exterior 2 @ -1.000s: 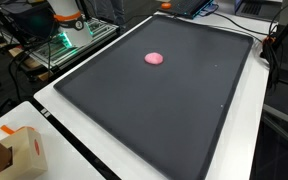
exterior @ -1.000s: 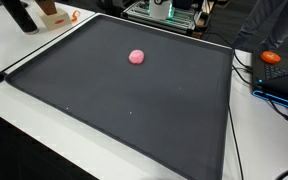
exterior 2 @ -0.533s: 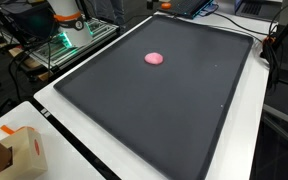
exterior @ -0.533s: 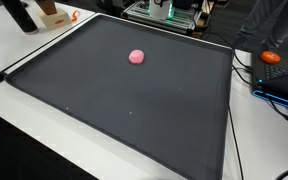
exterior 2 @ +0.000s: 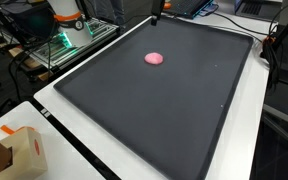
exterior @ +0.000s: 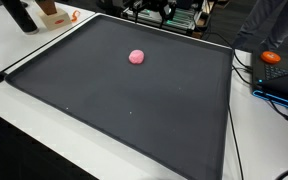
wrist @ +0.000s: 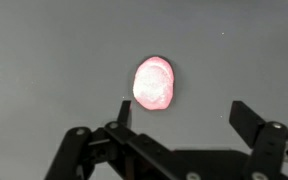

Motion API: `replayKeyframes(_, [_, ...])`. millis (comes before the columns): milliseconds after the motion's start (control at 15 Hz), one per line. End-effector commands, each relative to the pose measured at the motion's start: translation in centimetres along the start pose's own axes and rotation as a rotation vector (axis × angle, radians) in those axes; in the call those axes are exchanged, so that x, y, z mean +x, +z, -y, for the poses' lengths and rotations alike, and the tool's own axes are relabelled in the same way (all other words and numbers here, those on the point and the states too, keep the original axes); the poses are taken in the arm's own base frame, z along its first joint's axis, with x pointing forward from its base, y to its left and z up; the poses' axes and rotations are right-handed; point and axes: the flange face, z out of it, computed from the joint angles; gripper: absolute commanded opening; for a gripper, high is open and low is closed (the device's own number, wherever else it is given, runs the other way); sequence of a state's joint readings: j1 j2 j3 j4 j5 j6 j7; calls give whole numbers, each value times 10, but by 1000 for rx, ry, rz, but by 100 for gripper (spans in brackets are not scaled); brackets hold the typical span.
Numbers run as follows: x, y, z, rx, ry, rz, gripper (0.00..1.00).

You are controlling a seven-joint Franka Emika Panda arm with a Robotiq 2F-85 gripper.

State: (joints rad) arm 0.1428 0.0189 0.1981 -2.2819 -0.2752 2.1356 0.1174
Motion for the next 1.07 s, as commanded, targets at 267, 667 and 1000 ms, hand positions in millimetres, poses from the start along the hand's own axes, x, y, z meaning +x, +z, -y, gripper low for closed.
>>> replayKeyframes(267, [24,25,46,-149,-43,35,100])
replayKeyframes(667, [35,35,60,-161,-64,51,100])
replayKeyframes(1000, [47,43,53,-148,-49,74,100])
